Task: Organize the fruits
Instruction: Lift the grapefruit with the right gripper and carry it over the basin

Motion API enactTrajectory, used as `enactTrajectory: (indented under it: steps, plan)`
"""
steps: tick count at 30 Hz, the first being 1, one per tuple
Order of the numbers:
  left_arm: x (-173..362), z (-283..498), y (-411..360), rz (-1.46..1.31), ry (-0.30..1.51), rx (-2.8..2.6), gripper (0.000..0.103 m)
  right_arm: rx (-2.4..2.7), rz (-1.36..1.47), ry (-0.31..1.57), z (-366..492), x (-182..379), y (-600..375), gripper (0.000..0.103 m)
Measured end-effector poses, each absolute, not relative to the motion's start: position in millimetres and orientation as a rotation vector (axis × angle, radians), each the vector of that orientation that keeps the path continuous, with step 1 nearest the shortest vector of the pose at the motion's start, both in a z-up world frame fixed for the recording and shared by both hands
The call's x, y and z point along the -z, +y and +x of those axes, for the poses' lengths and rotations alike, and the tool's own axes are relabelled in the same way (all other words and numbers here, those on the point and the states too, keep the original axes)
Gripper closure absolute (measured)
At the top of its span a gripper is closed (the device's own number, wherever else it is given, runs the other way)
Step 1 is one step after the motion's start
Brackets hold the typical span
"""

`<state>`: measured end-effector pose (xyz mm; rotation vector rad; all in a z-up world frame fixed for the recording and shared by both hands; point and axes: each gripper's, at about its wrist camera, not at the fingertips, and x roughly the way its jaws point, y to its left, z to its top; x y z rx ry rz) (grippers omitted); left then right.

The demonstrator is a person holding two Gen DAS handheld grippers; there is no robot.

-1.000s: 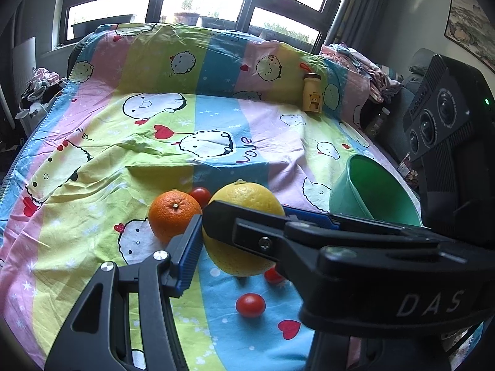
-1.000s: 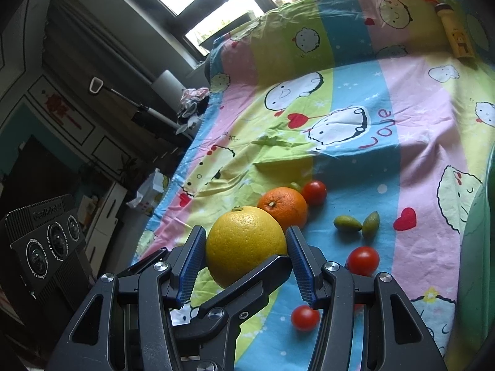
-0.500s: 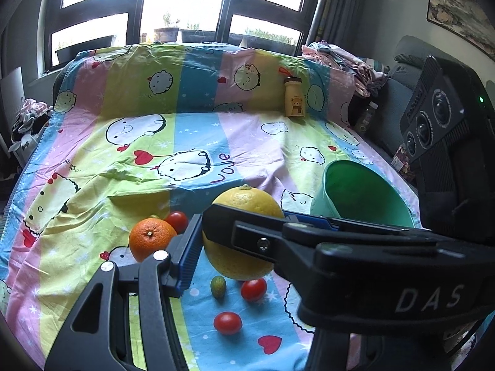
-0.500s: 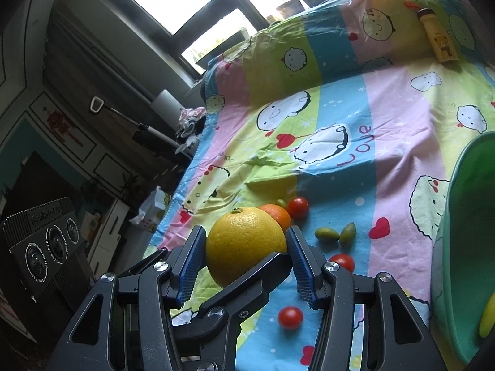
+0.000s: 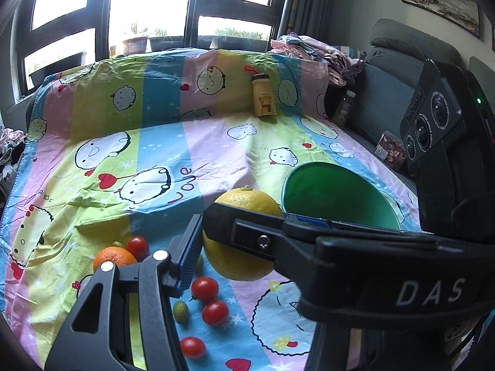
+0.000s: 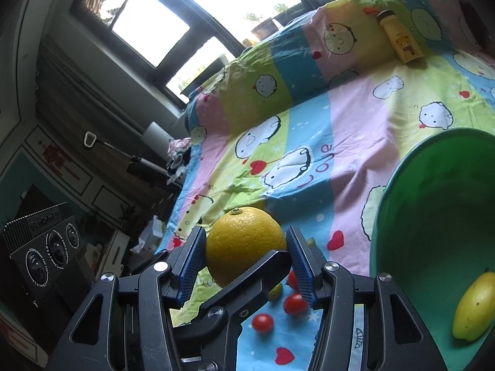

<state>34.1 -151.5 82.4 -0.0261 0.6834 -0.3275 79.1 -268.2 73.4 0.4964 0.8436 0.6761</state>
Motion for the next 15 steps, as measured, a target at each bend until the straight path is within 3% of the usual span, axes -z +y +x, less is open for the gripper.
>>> enactTrajectory:
  steps: [15]
  plan:
    - [-82.5,49.1,-203.2,0.036,0.679,0.439,0.052,-0.571,0.59,0.799,77.9,-69.0,-322.4,0.047]
